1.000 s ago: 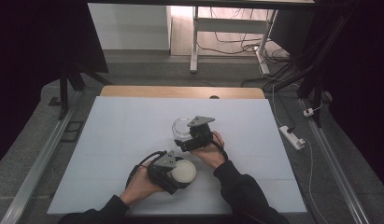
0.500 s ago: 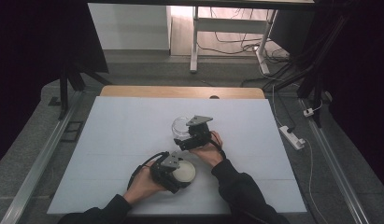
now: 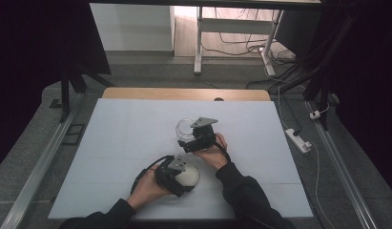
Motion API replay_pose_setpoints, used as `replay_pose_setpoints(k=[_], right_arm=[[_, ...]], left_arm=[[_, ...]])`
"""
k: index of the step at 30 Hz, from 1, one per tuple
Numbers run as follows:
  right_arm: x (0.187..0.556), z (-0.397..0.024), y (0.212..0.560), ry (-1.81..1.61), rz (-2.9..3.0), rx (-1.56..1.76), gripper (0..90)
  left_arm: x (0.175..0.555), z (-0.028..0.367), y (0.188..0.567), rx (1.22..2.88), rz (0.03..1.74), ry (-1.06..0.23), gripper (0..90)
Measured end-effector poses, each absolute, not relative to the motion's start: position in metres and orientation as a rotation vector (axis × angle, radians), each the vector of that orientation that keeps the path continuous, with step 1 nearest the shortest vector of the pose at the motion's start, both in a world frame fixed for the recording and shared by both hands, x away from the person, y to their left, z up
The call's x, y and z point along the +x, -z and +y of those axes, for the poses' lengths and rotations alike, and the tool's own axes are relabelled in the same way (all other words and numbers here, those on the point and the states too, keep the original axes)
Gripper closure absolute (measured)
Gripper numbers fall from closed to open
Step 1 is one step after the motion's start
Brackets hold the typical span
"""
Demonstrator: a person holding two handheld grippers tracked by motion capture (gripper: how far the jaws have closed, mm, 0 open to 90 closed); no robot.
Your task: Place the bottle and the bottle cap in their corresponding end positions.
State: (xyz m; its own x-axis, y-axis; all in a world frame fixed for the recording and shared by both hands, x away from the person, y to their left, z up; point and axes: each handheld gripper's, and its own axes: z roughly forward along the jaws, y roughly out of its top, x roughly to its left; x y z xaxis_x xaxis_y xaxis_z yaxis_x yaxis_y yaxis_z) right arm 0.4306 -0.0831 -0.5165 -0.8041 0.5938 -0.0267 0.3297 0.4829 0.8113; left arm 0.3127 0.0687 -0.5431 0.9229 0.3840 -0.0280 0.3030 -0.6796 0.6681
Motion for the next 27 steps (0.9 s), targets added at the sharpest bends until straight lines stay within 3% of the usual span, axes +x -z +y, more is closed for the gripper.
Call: replay_pose_setpoints(k=[15,27], right_arm=[[0.4308,-0.0829,0.5162,-1.226,2.438,0.800,5.8],[0.4293,-0.0836,0.5139,-1.237,2.439,0.805,1.7]], left_arm=[[0.3133,0.0679,0.5430,2.370,0.491,-0.139,6.9],[0.3136,0.0719,0.5400,2.315,0.523,-0.110,0.0]])
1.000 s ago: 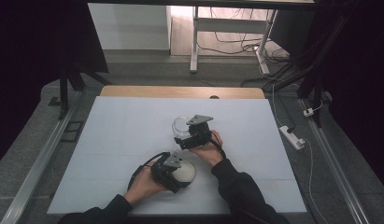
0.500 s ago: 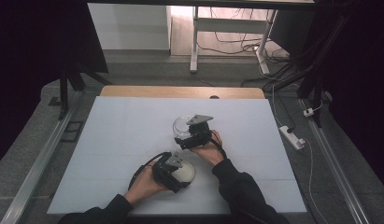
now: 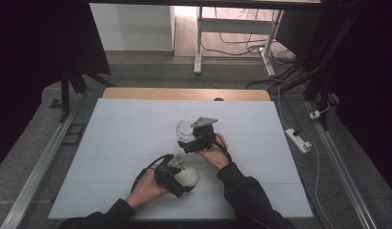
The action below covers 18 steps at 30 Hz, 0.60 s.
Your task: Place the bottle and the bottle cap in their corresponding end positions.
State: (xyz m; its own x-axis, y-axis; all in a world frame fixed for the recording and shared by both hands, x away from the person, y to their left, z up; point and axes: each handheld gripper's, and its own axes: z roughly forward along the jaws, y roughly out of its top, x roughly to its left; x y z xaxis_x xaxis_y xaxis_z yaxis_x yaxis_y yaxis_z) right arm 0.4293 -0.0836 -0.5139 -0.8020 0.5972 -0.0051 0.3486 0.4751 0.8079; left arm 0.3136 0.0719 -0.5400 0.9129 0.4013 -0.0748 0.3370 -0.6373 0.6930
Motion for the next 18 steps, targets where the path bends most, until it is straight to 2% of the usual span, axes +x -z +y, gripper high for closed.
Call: replay_pose_setpoints(k=[18], right_arm=[[0.420,-0.097,0.506,-1.279,2.436,0.804,0.0]], left_arm=[[0.304,0.094,0.519,2.199,0.556,-0.112,0.0]])
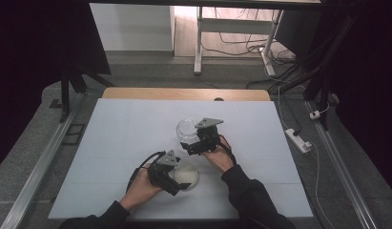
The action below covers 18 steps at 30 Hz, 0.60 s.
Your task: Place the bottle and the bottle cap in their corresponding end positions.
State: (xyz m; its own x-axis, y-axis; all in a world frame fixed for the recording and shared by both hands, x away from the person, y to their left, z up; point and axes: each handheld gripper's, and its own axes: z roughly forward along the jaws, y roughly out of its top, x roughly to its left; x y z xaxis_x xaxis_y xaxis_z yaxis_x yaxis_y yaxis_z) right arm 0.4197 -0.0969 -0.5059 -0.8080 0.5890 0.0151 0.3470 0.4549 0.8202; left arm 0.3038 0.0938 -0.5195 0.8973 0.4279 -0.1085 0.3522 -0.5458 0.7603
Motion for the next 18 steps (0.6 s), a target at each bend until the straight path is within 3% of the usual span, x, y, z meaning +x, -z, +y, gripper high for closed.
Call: replay_pose_setpoints(k=[11,18], right_arm=[[0.411,-0.105,0.506,-1.246,2.439,0.812,0.0],[0.406,-0.115,0.501,-1.283,2.427,0.840,0.0]], left_arm=[[0.300,0.110,0.516,2.160,0.610,-0.044,0.0],[0.297,0.121,0.511,2.162,0.615,-0.065,0.0]])
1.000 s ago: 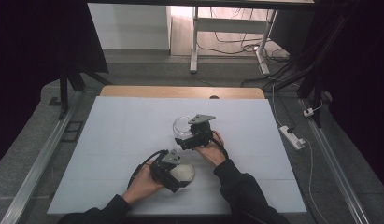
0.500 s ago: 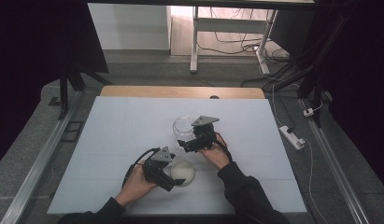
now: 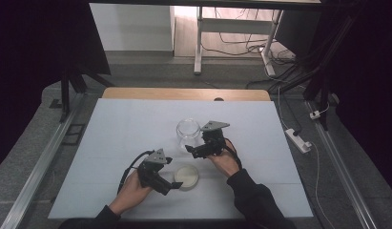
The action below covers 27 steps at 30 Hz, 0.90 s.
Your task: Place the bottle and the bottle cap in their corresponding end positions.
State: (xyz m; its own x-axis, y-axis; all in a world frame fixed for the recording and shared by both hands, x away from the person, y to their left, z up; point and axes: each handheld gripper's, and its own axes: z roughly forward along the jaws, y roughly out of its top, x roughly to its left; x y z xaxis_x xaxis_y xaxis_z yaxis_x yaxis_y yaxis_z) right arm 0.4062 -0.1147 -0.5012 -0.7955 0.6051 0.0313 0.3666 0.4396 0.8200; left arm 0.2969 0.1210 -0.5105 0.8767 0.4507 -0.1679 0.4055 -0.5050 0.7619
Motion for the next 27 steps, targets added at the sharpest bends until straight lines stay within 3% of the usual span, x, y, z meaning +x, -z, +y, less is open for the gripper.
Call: replay_pose_setpoints(k=[27], right_arm=[[0.356,-0.153,0.478,-1.372,2.411,0.811,0.0]], left_arm=[[0.278,0.172,0.499,2.035,0.704,-0.108,0.0]])
